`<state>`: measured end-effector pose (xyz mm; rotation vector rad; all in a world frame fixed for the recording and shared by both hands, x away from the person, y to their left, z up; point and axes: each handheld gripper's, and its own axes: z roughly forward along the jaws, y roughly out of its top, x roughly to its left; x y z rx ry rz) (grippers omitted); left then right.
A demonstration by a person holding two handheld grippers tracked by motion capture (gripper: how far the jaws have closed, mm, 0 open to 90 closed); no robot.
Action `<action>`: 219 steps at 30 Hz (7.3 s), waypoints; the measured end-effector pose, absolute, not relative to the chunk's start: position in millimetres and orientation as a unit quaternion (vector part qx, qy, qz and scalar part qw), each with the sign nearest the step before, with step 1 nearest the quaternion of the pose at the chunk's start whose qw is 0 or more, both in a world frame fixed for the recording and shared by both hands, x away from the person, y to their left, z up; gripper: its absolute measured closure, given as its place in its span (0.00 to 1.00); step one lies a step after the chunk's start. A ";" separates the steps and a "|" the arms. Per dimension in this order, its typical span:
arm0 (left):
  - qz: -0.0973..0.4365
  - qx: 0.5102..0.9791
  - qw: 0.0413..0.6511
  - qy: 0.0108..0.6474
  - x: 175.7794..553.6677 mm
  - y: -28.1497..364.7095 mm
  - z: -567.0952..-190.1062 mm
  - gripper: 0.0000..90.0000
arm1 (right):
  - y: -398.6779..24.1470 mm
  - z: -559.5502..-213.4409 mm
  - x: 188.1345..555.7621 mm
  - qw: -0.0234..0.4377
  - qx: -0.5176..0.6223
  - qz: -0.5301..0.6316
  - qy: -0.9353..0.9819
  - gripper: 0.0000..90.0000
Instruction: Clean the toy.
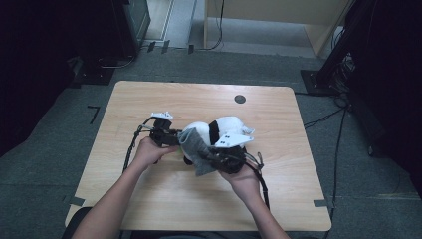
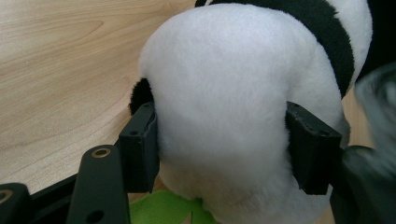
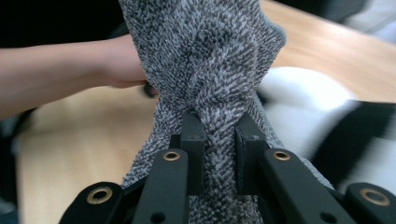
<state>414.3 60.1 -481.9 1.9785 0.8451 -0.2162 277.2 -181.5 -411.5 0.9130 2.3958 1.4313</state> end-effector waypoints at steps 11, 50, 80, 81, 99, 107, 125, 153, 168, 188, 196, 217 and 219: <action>-0.080 0.811 0.466 0.345 413.4 58.7 -481.1 0.42 | -162.2 -472.5 296.3 0.068 0.321 0.443 0.834 0.87; -0.076 0.821 0.452 0.339 415.1 58.5 -477.4 0.45 | -315.6 -449.4 308.6 0.152 0.489 0.416 0.751 0.87; -0.080 0.819 0.455 0.340 416.2 59.6 -478.7 0.45 | -349.7 -417.5 302.1 0.191 0.535 0.464 0.680 0.88; -0.080 0.819 0.455 0.341 415.9 59.4 -478.6 0.45 | -344.2 -412.9 300.6 0.193 0.526 0.468 0.683 0.88; -0.080 0.817 0.454 0.346 415.2 58.3 -478.0 0.45 | -220.4 -437.3 298.9 0.126 0.397 0.443 0.794 0.88; -0.081 0.816 0.454 0.349 414.8 58.1 -477.9 0.45 | -171.8 -454.7 291.4 0.070 0.342 0.450 0.822 0.88; -0.078 0.822 0.444 0.347 414.5 56.1 -477.7 0.46 | -203.3 -482.6 298.6 0.105 0.345 0.382 0.851 0.87; -0.081 0.823 0.445 0.344 415.4 56.5 -477.6 0.47 | -311.0 -455.6 318.7 0.173 0.492 0.415 0.745 0.87; -0.080 0.821 0.448 0.345 416.3 59.1 -478.6 0.47 | -326.8 -490.4 340.0 0.121 0.546 0.350 0.752 0.87; -0.082 0.819 0.449 0.348 416.7 59.9 -479.2 0.46 | -361.5 -449.7 321.0 0.163 0.569 0.414 0.692 0.87; -0.081 0.817 0.450 0.351 416.4 58.9 -479.3 0.46 | -319.7 -450.9 325.8 0.107 0.520 0.448 0.719 0.88; -0.090 0.804 0.462 0.363 415.8 60.7 -480.7 0.45 | -314.8 -490.2 341.5 0.107 0.538 0.351 0.758 0.88; -0.091 0.803 0.463 0.363 415.8 60.9 -480.0 0.45 | -319.0 -484.3 339.9 0.116 0.539 0.354 0.755 0.88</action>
